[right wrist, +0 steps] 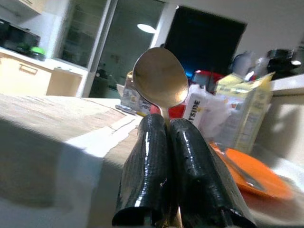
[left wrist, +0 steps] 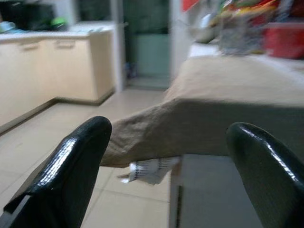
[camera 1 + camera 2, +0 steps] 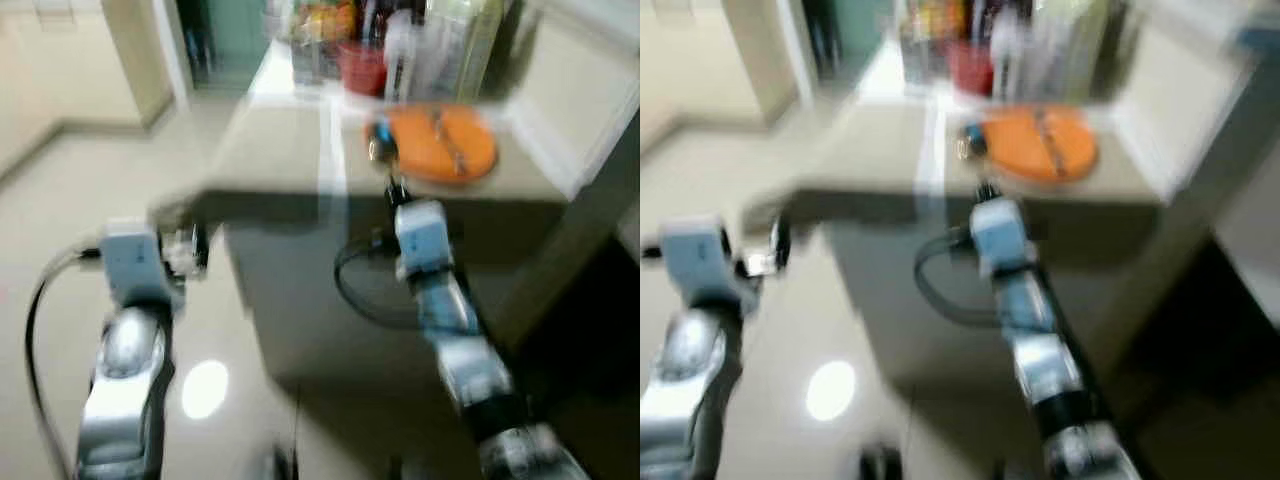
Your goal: Setting the table
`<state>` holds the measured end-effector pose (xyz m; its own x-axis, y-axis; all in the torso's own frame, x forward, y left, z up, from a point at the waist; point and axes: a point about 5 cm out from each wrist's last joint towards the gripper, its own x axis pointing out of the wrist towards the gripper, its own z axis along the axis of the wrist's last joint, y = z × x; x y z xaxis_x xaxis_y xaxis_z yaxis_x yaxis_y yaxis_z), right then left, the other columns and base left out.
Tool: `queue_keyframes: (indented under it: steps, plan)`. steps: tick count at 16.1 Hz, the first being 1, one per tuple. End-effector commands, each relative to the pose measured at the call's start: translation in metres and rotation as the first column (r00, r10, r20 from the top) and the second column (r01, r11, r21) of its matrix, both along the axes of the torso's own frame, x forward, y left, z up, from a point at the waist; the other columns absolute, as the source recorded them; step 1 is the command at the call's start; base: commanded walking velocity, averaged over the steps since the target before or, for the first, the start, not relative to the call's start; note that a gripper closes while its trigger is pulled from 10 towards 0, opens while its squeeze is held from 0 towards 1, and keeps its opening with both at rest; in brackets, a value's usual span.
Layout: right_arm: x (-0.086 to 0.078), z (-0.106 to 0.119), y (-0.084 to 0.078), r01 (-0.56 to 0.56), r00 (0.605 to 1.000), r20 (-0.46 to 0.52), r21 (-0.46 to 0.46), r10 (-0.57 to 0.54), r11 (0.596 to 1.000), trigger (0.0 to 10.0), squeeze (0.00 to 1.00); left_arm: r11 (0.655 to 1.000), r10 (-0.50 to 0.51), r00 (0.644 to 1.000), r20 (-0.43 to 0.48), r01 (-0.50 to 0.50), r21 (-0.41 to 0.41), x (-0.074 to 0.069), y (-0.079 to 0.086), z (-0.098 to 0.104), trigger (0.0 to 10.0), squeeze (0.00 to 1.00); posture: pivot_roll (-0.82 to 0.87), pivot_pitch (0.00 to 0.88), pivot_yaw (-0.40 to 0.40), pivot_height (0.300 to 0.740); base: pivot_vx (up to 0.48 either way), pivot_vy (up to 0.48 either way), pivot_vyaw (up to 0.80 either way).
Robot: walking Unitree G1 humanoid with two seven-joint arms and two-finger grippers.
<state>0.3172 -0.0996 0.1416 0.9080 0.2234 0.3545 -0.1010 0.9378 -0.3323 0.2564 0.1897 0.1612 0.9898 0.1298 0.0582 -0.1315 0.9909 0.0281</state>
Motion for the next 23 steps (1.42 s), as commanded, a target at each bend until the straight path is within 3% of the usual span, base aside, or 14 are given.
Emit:
queue_keyframes:
  steps: [1,4,23]
  plan:
    - [0.000,0.000,-0.011,0.030,1.000,-0.001,-0.002,-0.030,1.000,0.0,0.09,0.999,-0.041,0.998,0.038,0.041,0.001,0.004,-0.009,0.009,10.0,0.00,-0.05,0.000,0.038,0.740,0.000,0.000,0.00]
    - [0.001,0.000,-0.011,0.031,1.000,-0.003,-0.002,-0.031,1.000,0.0,0.09,0.998,-0.068,0.997,0.044,0.067,0.002,0.003,-0.013,0.009,10.0,0.00,-0.05,0.000,0.039,0.740,0.000,-0.086,0.00]
    - [0.005,-0.002,-0.008,-0.008,0.999,-0.043,-0.018,0.007,1.000,0.0,0.11,0.997,-0.078,0.997,-0.021,0.078,-0.005,0.017,-0.031,-0.002,10.0,0.00,-0.10,0.000,0.057,0.740,0.000,-0.471,0.00]
